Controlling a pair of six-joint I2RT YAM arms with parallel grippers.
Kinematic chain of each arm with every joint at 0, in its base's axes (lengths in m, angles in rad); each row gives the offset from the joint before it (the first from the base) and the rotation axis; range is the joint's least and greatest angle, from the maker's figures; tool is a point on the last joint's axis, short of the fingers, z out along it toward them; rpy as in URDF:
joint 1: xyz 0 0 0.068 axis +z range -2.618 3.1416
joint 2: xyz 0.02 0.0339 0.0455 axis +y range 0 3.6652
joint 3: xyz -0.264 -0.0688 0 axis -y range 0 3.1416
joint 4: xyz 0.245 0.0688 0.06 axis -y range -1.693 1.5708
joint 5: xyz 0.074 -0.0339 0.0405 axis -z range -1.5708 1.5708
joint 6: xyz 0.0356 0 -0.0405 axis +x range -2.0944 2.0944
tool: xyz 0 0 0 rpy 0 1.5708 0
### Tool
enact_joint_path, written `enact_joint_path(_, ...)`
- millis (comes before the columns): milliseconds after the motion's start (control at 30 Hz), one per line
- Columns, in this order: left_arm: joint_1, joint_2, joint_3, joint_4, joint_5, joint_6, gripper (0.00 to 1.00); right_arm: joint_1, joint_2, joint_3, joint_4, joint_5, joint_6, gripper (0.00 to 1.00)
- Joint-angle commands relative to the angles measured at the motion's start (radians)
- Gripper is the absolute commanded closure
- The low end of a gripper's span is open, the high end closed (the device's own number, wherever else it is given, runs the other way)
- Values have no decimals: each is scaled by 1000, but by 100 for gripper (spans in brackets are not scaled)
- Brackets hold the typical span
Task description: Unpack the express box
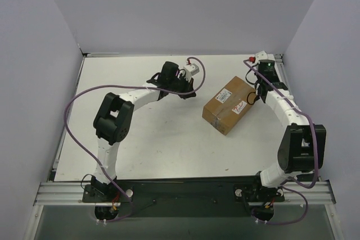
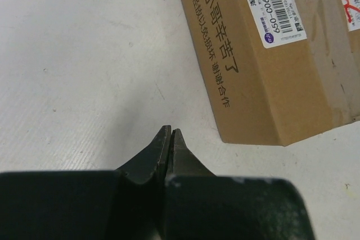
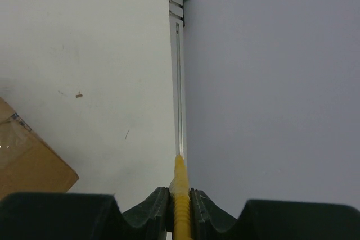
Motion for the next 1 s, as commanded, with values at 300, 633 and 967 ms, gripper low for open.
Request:
enact_joint_path(300, -63, 24, 21, 135, 97, 68, 93, 11, -32, -51, -126, -94, 23, 100)
enact_joint_path(633, -65, -44, -44, 56, 215, 121, 87, 98, -8, 4, -213, -296, 73, 100)
enact_joint_path(967, 3, -229, -248, -125, 405, 244, 82, 230, 42, 82, -244, -441, 122, 100)
